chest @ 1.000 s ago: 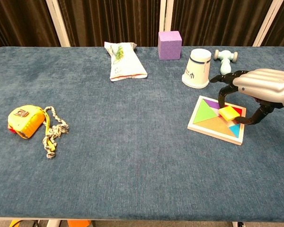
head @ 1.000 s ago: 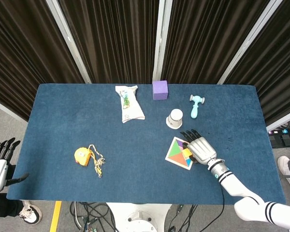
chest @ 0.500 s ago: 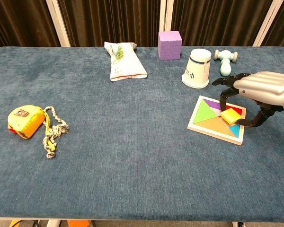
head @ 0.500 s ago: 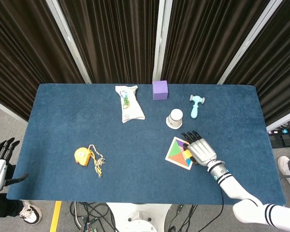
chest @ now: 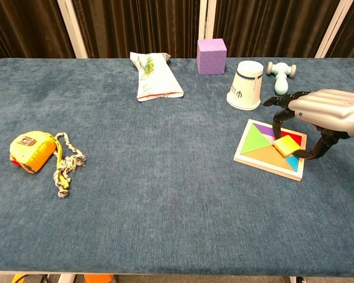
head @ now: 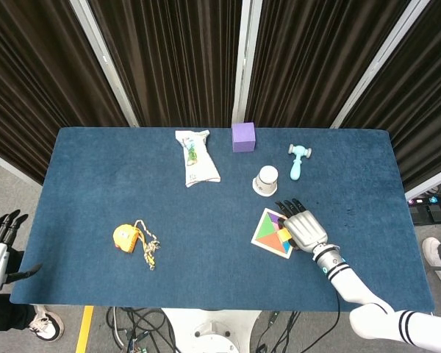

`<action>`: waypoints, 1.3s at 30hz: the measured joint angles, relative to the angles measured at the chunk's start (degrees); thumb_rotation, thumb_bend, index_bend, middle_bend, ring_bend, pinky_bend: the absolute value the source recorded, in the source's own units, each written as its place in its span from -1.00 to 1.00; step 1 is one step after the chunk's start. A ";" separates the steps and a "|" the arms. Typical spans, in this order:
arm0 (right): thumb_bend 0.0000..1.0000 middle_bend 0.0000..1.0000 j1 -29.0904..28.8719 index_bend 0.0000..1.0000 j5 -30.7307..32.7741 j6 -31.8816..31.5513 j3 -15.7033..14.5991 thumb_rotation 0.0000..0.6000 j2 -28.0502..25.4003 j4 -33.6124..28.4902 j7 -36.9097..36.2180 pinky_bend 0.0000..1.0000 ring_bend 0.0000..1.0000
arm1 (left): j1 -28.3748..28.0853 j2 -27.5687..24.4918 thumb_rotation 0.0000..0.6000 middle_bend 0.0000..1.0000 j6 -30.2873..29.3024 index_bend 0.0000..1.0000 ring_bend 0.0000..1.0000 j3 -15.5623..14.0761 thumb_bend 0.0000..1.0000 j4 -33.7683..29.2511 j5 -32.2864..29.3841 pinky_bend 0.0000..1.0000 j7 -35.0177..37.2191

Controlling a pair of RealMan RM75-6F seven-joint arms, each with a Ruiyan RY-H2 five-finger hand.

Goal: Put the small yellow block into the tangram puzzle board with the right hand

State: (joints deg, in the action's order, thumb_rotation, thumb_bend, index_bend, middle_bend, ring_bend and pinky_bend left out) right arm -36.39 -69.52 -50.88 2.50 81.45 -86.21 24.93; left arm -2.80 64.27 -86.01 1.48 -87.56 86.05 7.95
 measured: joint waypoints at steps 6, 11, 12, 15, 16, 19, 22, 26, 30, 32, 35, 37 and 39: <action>-0.65 -1.00 -0.03 -0.24 0.54 -0.16 -0.13 1.00 -0.18 -0.36 0.34 -1.00 -1.00 | 0.02 0.14 1.00 -0.96 0.02 -0.82 -1.00 -0.02 -1.00 0.15 0.02 -0.91 0.08; -0.67 -1.00 -0.05 -0.42 0.60 -0.32 -0.14 1.00 -0.39 -0.71 0.18 -1.00 -1.00 | 0.08 0.09 1.00 -0.96 -0.11 -0.82 -1.00 0.00 -1.00 0.12 0.04 -0.91 0.07; -0.67 -1.00 -0.02 -0.44 0.54 -0.46 -0.13 1.00 -0.46 -0.82 0.03 -1.00 -1.00 | 0.07 0.07 1.00 -0.96 -0.11 -0.82 -1.00 0.01 -1.00 0.10 0.05 -0.91 0.05; -0.67 -1.00 0.12 -0.45 0.23 -1.02 -0.06 1.00 -0.84 -1.19 -0.30 -1.00 -1.00 | 0.09 0.01 1.00 -0.96 -0.17 -0.82 -1.00 0.02 -1.00 0.01 0.09 -0.91 0.00; -0.67 -1.00 0.20 -0.45 0.12 -1.31 0.02 1.00 -1.00 -1.34 -0.52 -1.00 -1.00 | 0.10 0.01 1.00 -0.96 -0.19 -0.82 -1.00 0.02 -1.00 0.00 0.10 -0.91 0.01; -0.67 -1.00 0.63 -0.46 -0.34 -2.51 0.41 1.00 -1.86 -2.08 -1.79 -1.00 -1.00 | 0.09 0.05 1.00 -0.96 -0.09 -0.82 -1.00 -0.01 -1.00 0.03 0.08 -0.91 -0.02; -0.65 -1.00 1.05 -0.47 -0.83 -3.45 0.75 1.00 -2.90 -2.56 -2.69 -1.00 -1.00 | 0.04 0.17 1.00 -0.96 -0.07 -0.82 -1.00 0.00 -1.00 0.05 0.13 -0.91 -0.05; -0.64 -1.00 1.00 -0.53 -0.27 -3.32 1.02 1.00 -2.76 -1.60 -2.61 -1.00 -1.00 | 0.02 0.20 1.00 -0.96 -0.09 -0.82 -1.00 0.03 -1.00 0.05 0.16 -0.91 -0.06; -0.63 -1.00 0.55 -0.59 0.66 -2.47 1.21 1.00 -1.56 0.16 -2.13 -1.00 -1.00 | 0.12 0.17 1.00 -0.96 -0.09 -0.82 -1.00 0.02 -1.00 0.21 0.00 -0.91 0.15; -0.62 -1.00 0.28 -0.59 1.05 -2.02 1.27 1.00 -0.94 0.83 -1.88 -1.00 -1.00 | 0.18 0.16 1.00 -0.96 -0.09 -0.82 -1.00 0.00 -1.00 0.37 -0.05 -0.91 0.38; -0.60 -1.00 -0.13 -0.60 1.57 -1.49 1.32 1.00 -0.18 1.58 -1.25 -1.00 -1.00 | 0.18 0.16 1.00 -0.96 -0.06 -0.82 -1.00 0.01 -1.00 0.51 -0.07 -0.91 0.52; -0.60 -1.00 -0.29 -0.61 1.76 -1.41 1.38 1.00 0.09 1.81 -1.05 -1.00 -1.00 | 0.19 0.15 1.00 -0.96 -0.08 -0.82 -1.00 0.04 -1.00 0.57 -0.09 -0.91 0.63; -0.60 -1.00 -0.34 -0.61 1.86 -1.40 1.37 1.00 0.17 1.91 -0.87 -1.00 -1.00 | 0.21 0.16 1.00 -0.96 -0.11 -0.82 -1.00 0.07 -1.00 0.64 -0.11 -0.91 0.75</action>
State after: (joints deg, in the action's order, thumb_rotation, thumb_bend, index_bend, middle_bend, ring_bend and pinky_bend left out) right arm -36.73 -67.66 -52.28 3.86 81.63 -84.30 24.06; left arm -2.59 64.42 -86.13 1.54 -86.92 85.94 8.71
